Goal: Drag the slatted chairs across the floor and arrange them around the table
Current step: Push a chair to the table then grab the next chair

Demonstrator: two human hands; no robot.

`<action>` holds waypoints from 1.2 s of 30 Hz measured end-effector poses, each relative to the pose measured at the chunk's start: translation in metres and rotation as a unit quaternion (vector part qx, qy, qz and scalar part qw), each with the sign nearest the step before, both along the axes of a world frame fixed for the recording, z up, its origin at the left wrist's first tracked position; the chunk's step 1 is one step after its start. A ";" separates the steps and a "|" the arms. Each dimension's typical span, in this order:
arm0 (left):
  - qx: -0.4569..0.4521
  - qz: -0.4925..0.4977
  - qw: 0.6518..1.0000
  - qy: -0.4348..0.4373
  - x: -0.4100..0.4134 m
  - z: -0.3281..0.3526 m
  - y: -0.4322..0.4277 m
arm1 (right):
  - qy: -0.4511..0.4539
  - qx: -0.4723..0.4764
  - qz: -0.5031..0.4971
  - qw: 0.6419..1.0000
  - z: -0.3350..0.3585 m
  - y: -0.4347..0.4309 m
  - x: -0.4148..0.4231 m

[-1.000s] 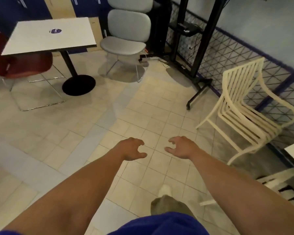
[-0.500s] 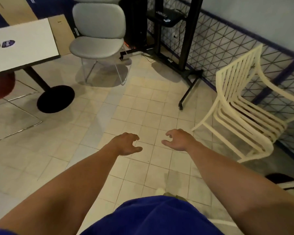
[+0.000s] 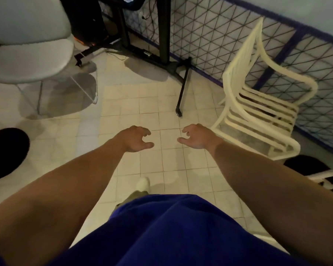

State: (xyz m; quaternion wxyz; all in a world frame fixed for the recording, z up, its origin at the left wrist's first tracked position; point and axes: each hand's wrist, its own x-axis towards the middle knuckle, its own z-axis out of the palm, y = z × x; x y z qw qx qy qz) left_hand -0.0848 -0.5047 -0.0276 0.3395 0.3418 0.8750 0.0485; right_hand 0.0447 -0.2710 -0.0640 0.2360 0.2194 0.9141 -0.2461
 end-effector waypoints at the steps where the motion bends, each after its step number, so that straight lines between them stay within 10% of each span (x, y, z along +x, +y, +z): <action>1: -0.002 -0.017 1.000 -0.003 -0.023 0.000 0.009 | -0.003 0.000 -0.017 1.000 -0.001 0.004 -0.015; 24: -0.009 -0.330 0.944 0.017 -0.296 0.025 0.388 | 0.066 0.036 -0.340 0.938 0.040 0.230 -0.194; 36: -0.007 -0.573 0.814 0.094 -0.263 0.045 0.629 | 0.106 0.011 -0.558 0.823 0.027 0.311 -0.156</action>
